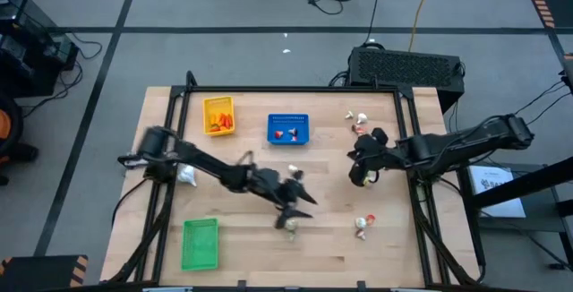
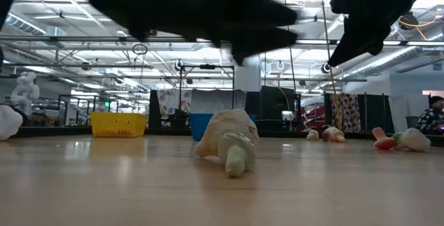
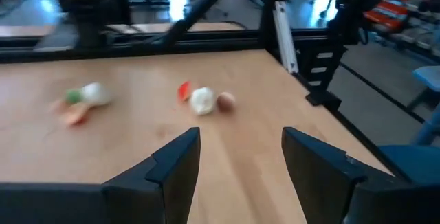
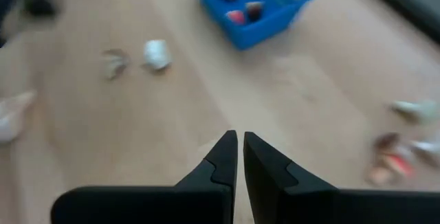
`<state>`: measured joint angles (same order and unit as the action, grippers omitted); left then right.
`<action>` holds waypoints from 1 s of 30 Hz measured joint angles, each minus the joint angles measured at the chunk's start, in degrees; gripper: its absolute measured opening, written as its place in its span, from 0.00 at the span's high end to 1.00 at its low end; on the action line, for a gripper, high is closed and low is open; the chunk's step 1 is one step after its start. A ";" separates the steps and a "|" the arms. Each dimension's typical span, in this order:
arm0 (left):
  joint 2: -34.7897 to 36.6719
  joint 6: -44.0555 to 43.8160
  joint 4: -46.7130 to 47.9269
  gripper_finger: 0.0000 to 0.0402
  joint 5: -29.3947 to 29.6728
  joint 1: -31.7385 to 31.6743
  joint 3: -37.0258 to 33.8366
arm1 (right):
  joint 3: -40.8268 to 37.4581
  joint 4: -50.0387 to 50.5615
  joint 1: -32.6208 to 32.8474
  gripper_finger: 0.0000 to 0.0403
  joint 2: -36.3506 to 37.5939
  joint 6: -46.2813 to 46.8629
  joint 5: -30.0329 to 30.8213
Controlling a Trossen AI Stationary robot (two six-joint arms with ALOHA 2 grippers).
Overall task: Sort produce into baskets
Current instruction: Put the orange mushroom into the blue bin
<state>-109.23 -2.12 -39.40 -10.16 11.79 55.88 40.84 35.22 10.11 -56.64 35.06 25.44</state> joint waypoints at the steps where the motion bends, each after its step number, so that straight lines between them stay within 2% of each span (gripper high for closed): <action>1: -2.79 0.33 0.00 0.47 -0.70 0.15 3.07 | 0.00 1.05 -0.02 0.96 0.34 0.88 1.74; 4: -10.07 3.00 2.98 0.47 -2.97 0.52 13.05 | 0.00 2.92 -0.02 0.96 1.20 2.24 5.81; 11: -24.99 12.11 23.36 0.47 -4.21 1.16 37.89 | 0.00 5.42 -0.02 0.96 1.26 1.95 6.07; 16: -33.32 13.54 29.10 0.47 -4.23 1.53 51.12 | 0.01 6.12 -0.02 0.96 1.24 0.97 6.07; 19: -36.03 15.10 29.32 0.47 -4.47 1.87 54.99 | 0.02 6.19 -0.02 0.96 1.26 0.37 6.09; 23: -37.65 19.33 27.48 0.47 -4.60 2.58 56.69 | 0.02 6.21 -0.02 0.96 1.26 0.16 6.11; 30: -43.24 20.53 26.79 0.47 -4.54 3.01 62.42 | 0.02 5.82 0.00 0.96 1.24 -0.17 7.65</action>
<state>-152.47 18.41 -12.61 -14.70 14.80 118.30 40.86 41.04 10.11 -55.40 34.89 33.09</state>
